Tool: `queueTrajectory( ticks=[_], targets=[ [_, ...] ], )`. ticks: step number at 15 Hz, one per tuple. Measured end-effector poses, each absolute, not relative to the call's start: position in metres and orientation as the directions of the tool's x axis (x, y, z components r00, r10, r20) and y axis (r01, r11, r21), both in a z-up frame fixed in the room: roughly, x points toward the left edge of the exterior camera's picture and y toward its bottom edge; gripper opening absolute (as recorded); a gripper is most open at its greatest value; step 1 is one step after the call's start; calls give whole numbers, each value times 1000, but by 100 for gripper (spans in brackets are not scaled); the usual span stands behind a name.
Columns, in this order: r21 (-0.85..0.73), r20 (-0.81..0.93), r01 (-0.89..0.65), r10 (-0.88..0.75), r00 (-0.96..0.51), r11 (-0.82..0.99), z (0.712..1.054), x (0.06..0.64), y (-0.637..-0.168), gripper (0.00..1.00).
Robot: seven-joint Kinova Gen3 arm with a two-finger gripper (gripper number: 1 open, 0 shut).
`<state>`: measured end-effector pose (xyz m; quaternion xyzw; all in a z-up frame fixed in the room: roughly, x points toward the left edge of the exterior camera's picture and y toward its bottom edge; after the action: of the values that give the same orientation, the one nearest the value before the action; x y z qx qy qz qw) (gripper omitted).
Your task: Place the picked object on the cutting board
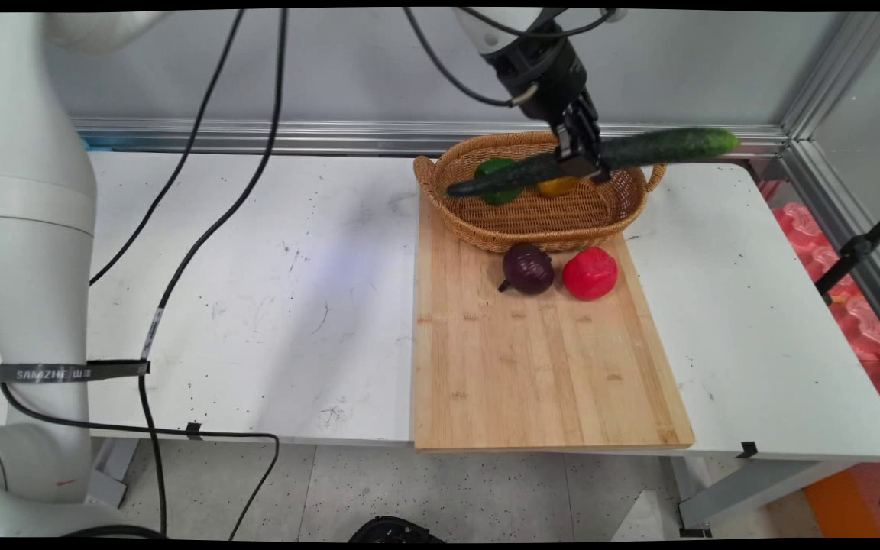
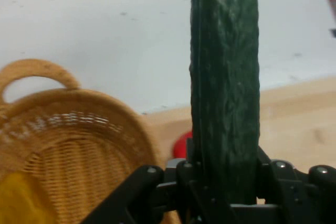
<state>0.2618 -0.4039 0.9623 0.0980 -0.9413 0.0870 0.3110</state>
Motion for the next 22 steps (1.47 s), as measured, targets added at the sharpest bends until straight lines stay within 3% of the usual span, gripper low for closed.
queueTrajectory(
  ticks=[10,22],
  targets=[
    [-60,515,-139,-89,-853,989,949,251,-298,0],
    [-63,410,-106,-71,-909,992,879,202,-250,0]
  ],
)
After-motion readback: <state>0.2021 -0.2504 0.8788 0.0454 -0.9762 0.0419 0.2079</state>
